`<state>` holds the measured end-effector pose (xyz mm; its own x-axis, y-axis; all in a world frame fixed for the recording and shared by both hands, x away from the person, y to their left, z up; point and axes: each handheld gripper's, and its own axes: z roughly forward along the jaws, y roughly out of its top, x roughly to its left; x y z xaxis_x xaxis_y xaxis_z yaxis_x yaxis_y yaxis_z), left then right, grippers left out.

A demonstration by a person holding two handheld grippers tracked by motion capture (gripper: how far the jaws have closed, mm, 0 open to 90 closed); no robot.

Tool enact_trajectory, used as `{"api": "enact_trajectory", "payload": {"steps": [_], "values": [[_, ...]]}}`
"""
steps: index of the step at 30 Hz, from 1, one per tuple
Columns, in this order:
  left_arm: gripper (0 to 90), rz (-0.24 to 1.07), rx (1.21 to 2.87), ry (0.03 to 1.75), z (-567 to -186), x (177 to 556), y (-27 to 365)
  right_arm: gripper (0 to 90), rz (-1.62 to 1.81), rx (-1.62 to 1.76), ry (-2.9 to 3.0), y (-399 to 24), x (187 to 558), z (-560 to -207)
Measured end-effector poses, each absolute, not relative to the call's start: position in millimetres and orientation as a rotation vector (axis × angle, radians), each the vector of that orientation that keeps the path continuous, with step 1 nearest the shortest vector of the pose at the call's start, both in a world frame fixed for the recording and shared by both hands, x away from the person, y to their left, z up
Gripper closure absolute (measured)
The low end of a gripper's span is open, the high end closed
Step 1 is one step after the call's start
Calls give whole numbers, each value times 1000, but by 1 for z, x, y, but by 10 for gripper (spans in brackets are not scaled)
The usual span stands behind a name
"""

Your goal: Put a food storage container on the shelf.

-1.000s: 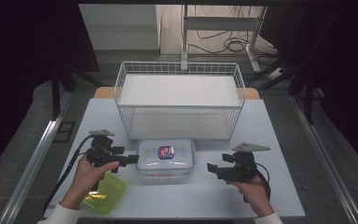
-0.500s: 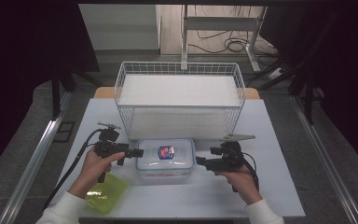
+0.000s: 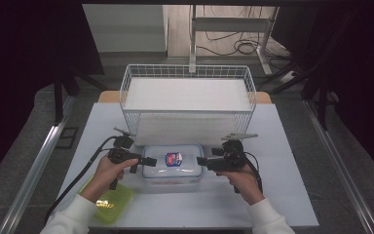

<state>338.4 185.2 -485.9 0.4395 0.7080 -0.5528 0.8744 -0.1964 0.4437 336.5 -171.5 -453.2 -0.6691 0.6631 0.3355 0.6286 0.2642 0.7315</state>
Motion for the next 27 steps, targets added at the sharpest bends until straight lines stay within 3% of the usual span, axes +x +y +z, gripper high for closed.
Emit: {"api": "enact_trajectory", "payload": {"steps": [14, 27], "values": [[92, -414, 1970, 1330, -502, 341, 180, 181, 1392, 1299, 2524, -160, 348, -467], [130, -397, 1966, 1338, -503, 341, 180, 111, 1348, 1452, 2665, -148, 370, -499]]}}
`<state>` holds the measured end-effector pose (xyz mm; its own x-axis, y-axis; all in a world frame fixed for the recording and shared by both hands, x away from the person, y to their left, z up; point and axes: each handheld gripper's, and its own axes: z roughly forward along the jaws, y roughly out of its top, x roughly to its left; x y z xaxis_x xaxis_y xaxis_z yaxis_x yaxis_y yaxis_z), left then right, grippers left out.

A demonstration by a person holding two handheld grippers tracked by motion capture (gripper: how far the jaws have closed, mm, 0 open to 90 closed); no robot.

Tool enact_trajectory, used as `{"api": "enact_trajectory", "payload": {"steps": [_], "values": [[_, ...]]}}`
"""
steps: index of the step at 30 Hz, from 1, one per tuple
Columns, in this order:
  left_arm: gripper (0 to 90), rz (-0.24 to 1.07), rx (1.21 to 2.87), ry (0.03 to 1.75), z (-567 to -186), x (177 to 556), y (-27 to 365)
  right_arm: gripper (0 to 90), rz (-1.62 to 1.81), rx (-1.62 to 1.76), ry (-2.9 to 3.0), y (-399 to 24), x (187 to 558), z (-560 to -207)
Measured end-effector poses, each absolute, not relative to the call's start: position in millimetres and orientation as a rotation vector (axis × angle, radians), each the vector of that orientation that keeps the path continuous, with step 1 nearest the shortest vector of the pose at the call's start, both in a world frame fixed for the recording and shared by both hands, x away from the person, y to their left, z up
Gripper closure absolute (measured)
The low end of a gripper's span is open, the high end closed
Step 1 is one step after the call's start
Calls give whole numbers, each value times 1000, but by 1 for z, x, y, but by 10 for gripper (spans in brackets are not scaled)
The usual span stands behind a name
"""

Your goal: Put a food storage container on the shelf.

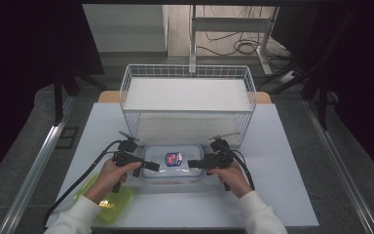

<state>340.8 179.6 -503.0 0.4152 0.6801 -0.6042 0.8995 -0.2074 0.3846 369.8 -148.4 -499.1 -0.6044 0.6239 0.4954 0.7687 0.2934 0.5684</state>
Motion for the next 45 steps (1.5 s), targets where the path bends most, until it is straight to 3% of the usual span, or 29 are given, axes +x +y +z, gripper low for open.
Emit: {"api": "enact_trajectory", "payload": {"steps": [9, 15, 45], "values": [[184, -359, 1960, 1337, -500, 338, 182, 110, -1156, -1322, -2246, -149, 376, -507], [209, -357, 1956, 1338, -499, 338, 183, 297, -1173, -1339, -2205, -161, 374, -501], [456, -278, 1902, 1213, -491, 312, 202, 449, -1350, -1294, -2201, -177, 346, -494]]}}
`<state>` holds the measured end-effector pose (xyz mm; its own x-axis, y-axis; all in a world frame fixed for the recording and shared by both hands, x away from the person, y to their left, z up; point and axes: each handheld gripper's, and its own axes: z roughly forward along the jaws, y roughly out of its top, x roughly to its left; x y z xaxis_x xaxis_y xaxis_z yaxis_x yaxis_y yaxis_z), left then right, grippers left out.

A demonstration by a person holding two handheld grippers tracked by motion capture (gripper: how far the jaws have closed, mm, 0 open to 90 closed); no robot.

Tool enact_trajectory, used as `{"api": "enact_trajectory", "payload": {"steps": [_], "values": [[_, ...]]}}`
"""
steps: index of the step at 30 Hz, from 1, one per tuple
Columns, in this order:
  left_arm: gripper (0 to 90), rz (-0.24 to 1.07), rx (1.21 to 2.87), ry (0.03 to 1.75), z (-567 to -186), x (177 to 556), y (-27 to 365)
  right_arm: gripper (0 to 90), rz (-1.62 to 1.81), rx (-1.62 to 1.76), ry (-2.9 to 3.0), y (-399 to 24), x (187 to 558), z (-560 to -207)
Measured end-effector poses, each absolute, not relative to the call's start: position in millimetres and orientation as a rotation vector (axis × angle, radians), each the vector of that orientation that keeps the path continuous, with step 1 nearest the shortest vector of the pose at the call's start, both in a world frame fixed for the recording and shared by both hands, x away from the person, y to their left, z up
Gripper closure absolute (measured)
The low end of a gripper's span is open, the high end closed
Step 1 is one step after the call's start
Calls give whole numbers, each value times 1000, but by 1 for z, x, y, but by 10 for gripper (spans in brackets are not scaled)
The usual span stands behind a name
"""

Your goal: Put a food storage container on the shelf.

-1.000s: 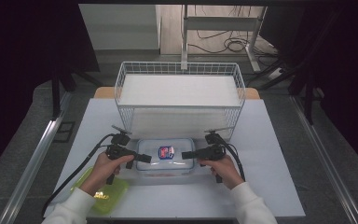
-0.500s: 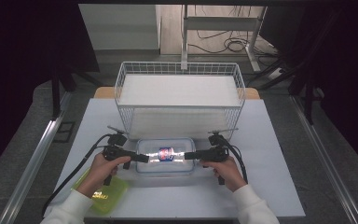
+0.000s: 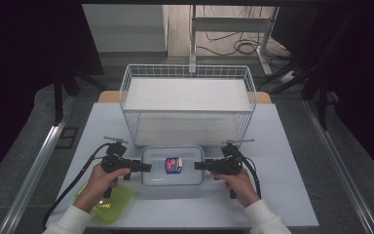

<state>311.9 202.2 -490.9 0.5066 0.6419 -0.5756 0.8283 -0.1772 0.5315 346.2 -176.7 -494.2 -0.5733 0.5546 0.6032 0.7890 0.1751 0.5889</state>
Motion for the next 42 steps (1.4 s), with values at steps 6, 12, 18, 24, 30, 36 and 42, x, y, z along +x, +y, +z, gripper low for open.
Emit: {"api": "enact_trajectory", "payload": {"steps": [6, 12, 18, 24, 30, 36, 42], "values": [[489, -278, 1906, 1194, -490, 309, 205, 453, -1360, -1276, -2227, -177, 342, -492], [489, -259, 1905, 1195, -490, 307, 204, 456, -1369, -1274, -2230, -177, 340, -492], [494, -236, 1897, 1199, -488, 302, 202, 469, -1372, -1300, -2212, -177, 336, -491], [500, -211, 1883, 1188, -486, 300, 201, 496, -1375, -1301, -2213, -179, 333, -488], [502, -199, 1874, 1185, -485, 298, 201, 495, -1382, -1294, -2240, -179, 331, -486], [529, -198, 1836, 1152, -479, 295, 205, 495, -1410, -1285, -2224, -181, 330, -483], [533, -161, 1841, 1136, -470, 292, 204, 495, -1438, -1265, -2236, -182, 328, -476]]}}
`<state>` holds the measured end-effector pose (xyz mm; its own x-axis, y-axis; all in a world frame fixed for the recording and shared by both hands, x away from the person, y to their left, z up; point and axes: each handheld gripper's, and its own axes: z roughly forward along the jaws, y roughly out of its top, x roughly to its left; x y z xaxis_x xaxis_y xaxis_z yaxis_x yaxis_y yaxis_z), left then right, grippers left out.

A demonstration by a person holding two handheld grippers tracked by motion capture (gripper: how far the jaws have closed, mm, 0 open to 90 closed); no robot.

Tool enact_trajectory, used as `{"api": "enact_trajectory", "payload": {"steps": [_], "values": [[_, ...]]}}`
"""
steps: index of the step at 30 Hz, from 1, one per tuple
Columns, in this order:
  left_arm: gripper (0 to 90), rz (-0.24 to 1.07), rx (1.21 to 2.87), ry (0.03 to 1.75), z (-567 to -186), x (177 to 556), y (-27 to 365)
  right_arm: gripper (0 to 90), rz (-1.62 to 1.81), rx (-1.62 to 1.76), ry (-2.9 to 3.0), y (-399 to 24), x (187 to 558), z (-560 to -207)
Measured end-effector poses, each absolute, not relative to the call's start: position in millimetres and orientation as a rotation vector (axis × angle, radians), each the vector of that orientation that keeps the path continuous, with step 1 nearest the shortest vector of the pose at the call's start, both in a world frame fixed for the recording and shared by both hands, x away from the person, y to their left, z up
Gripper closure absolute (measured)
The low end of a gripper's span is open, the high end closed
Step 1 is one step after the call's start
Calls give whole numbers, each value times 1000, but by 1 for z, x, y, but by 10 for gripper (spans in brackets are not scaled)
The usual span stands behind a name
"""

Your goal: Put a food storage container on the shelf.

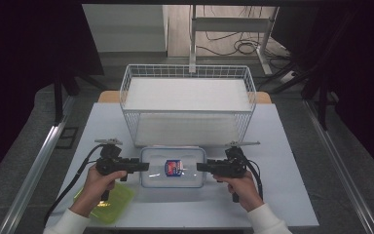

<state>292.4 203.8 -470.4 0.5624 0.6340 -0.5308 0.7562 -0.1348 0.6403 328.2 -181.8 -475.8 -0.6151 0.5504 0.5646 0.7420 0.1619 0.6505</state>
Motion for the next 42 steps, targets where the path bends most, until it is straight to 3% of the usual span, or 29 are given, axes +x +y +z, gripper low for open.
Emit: {"api": "enact_trajectory", "payload": {"steps": [11, 25, 42], "values": [[534, -96, 1839, 1092, -438, 291, 201, 494, -1516, -1231, -2275, -185, 327, -446], [533, -4, 1805, 1013, -366, 305, 197, 493, -1631, -1179, -2364, -188, 338, -367], [531, 47, 1790, 949, -293, 360, 191, 490, -1680, -1163, -2429, -193, 381, -284]]}}
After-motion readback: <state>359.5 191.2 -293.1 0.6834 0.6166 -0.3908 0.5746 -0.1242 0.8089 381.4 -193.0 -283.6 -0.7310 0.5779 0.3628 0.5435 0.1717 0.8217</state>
